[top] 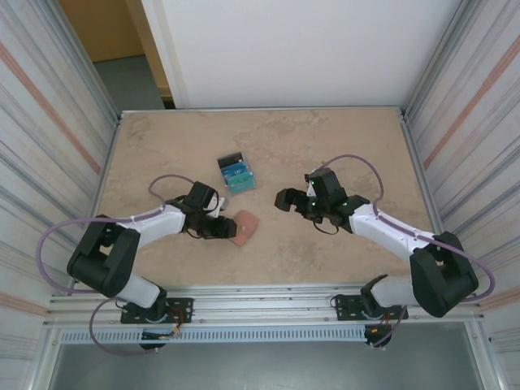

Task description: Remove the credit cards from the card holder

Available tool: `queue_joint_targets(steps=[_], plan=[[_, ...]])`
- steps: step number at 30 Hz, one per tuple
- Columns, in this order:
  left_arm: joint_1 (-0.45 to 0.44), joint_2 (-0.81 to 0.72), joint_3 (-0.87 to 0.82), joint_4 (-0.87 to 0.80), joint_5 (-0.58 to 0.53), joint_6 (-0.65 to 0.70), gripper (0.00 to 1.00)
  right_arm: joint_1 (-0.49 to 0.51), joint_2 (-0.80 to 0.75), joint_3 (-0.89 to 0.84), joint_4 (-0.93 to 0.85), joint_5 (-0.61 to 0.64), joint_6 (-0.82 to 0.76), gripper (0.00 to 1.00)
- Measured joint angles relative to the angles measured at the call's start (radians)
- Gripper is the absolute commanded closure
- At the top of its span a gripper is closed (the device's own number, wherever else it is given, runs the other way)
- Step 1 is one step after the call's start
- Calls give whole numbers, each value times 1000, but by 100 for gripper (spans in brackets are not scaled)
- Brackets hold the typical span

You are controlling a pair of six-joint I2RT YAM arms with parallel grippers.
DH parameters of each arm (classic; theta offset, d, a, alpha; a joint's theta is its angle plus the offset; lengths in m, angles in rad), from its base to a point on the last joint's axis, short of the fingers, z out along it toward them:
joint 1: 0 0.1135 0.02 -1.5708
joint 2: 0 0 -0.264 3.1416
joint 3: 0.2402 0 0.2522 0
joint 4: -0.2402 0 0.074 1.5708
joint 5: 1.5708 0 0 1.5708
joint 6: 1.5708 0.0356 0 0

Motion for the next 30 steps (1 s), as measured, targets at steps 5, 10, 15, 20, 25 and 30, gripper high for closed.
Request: queue_joint_targets(steps=[5, 10, 15, 20, 25, 30], plan=[[-15, 25, -11, 69, 56, -37, 82, 0, 0, 0, -2, 0, 1, 1], [-36, 24, -17, 116, 96, -76, 98, 7, 8, -2, 10, -10, 17, 2], [-47, -28, -70, 179, 104, -180, 100, 6, 22, -19, 40, -25, 48, 4], [-73, -139, -136, 254, 94, -307, 100, 4, 2, -33, 52, -24, 57, 4], [-76, -267, -188, 327, 55, -413, 100, 4, -63, -90, 117, -39, 81, 4], [-77, -383, -220, 388, 23, -482, 100, 4, -71, -178, 278, -89, 132, 2]])
